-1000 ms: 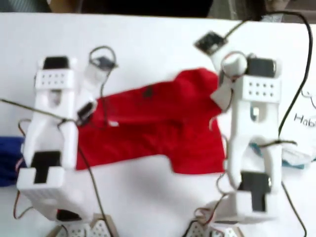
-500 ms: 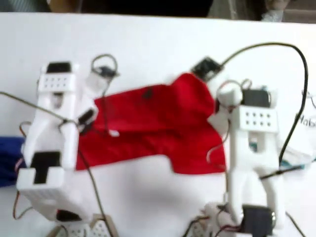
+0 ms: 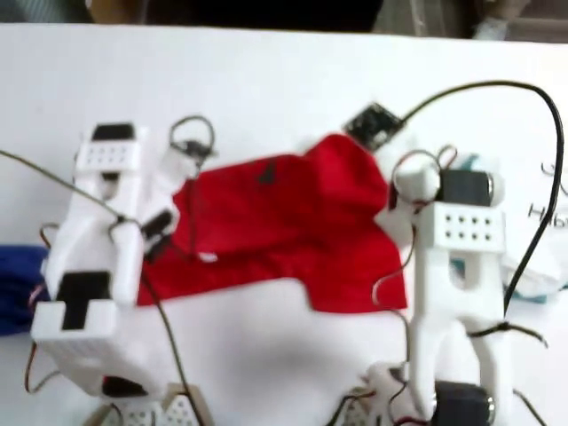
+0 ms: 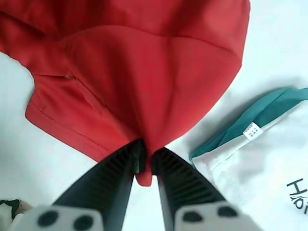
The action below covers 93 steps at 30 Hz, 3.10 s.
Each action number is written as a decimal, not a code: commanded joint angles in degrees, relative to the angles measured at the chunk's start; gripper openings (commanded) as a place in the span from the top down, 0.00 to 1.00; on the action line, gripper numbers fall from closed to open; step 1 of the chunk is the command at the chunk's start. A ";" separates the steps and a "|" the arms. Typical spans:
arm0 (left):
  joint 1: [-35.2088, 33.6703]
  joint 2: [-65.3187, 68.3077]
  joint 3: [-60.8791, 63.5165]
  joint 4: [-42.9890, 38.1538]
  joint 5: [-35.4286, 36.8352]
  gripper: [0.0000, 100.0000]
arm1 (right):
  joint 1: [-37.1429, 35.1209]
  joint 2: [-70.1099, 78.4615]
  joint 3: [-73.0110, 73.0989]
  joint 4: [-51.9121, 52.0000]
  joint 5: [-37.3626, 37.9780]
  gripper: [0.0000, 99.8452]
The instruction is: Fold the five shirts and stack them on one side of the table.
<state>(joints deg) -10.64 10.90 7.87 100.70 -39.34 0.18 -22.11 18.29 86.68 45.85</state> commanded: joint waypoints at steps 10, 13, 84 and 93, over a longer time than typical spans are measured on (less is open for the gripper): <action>0.09 -0.97 2.59 1.05 -0.53 0.97 | -0.04 -3.65 -0.70 5.05 1.23 0.98; 0.18 -0.97 2.42 1.14 -0.53 0.97 | -0.04 -6.37 -0.62 5.32 1.93 0.98; -3.96 0.35 -20.70 -1.32 4.84 0.88 | 9.80 -8.92 2.90 -21.05 -4.75 0.81; 1.41 19.69 -21.14 -12.48 20.84 0.89 | -5.32 16.04 0.70 -30.99 -11.78 0.92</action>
<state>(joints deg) -11.78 25.93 -11.03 90.95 -21.05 -0.79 -14.64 23.21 58.11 34.77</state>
